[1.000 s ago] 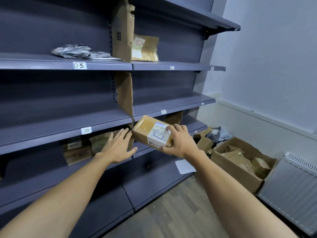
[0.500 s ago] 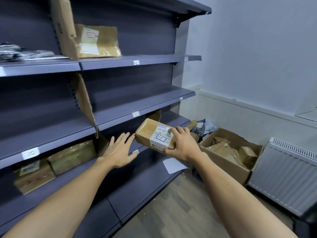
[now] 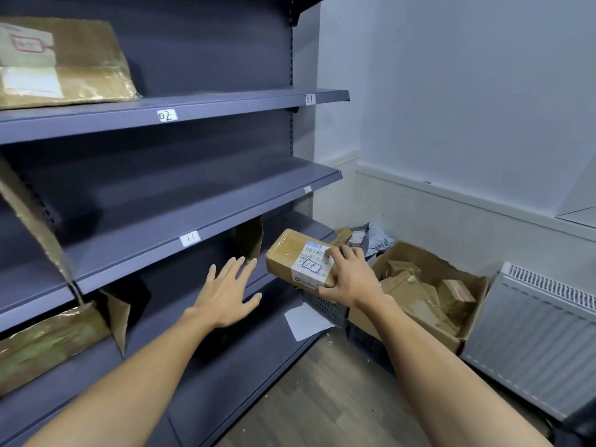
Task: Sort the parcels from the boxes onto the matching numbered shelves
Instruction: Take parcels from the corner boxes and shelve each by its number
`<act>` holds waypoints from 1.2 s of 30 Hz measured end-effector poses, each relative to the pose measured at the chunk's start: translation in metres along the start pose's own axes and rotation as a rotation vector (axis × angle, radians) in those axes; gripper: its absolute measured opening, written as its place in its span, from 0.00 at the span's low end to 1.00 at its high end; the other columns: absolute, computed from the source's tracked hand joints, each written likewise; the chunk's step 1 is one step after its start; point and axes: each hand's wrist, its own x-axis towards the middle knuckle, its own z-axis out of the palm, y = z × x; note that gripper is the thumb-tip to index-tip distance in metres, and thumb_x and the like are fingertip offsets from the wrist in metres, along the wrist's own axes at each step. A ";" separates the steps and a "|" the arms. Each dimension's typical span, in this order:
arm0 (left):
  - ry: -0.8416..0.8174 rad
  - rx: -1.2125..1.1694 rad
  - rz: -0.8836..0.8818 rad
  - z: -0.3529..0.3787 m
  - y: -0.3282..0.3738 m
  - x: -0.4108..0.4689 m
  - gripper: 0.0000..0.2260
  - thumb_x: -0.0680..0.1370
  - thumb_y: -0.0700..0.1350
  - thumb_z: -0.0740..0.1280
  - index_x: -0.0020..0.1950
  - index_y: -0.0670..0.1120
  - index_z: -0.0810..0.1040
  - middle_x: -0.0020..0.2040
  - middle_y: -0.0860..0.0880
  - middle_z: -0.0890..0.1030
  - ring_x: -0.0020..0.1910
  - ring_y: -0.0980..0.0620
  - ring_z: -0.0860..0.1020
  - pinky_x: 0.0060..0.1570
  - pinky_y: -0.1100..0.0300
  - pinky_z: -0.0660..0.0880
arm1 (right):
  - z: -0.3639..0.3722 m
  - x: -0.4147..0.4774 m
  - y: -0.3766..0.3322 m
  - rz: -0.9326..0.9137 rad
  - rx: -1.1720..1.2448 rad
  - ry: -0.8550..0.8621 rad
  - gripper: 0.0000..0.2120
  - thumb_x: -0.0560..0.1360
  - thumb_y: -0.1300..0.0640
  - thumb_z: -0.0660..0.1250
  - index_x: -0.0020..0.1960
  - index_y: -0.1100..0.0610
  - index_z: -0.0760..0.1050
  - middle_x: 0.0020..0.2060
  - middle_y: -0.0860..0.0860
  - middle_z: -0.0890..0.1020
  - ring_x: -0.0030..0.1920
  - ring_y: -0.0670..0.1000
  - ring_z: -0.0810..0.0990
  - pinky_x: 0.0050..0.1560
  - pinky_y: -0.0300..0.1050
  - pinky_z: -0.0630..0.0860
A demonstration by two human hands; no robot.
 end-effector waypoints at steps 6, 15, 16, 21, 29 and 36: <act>-0.020 0.011 -0.005 0.028 -0.010 0.066 0.35 0.82 0.64 0.52 0.82 0.51 0.42 0.82 0.46 0.48 0.81 0.47 0.45 0.78 0.42 0.44 | 0.032 0.050 0.032 0.027 0.006 -0.046 0.38 0.68 0.38 0.71 0.71 0.56 0.65 0.64 0.56 0.71 0.63 0.58 0.65 0.63 0.51 0.68; -0.061 -0.014 -0.027 0.095 -0.050 0.178 0.44 0.68 0.69 0.34 0.82 0.53 0.42 0.82 0.46 0.50 0.81 0.47 0.45 0.78 0.43 0.45 | 0.092 0.159 0.069 0.068 -0.029 -0.141 0.38 0.69 0.37 0.70 0.72 0.55 0.64 0.66 0.55 0.70 0.65 0.57 0.64 0.64 0.51 0.68; -0.078 -0.027 -0.030 0.103 -0.055 0.189 0.45 0.67 0.69 0.34 0.82 0.53 0.42 0.82 0.46 0.50 0.81 0.47 0.45 0.78 0.43 0.45 | 0.099 0.172 0.071 0.073 -0.029 -0.156 0.39 0.69 0.37 0.70 0.72 0.55 0.64 0.66 0.54 0.70 0.65 0.57 0.64 0.64 0.51 0.68; -0.193 -0.066 -0.049 0.147 -0.075 0.232 0.47 0.65 0.69 0.33 0.82 0.52 0.43 0.82 0.46 0.49 0.81 0.47 0.46 0.77 0.43 0.44 | 0.138 0.225 0.081 0.094 -0.002 -0.204 0.37 0.68 0.37 0.71 0.71 0.54 0.66 0.64 0.54 0.71 0.64 0.57 0.65 0.63 0.50 0.67; -0.311 -0.107 -0.036 0.195 -0.093 0.272 0.44 0.68 0.69 0.36 0.82 0.52 0.45 0.82 0.45 0.50 0.81 0.47 0.48 0.77 0.43 0.46 | 0.201 0.282 0.092 0.076 0.030 -0.254 0.36 0.68 0.37 0.72 0.68 0.56 0.69 0.61 0.56 0.73 0.60 0.58 0.67 0.58 0.50 0.68; -0.340 -0.086 -0.136 0.238 -0.102 0.282 0.45 0.67 0.67 0.36 0.82 0.51 0.50 0.81 0.45 0.55 0.80 0.46 0.53 0.76 0.41 0.51 | 0.257 0.323 0.110 0.014 0.059 -0.252 0.33 0.69 0.41 0.73 0.66 0.57 0.69 0.60 0.56 0.73 0.61 0.59 0.67 0.59 0.51 0.71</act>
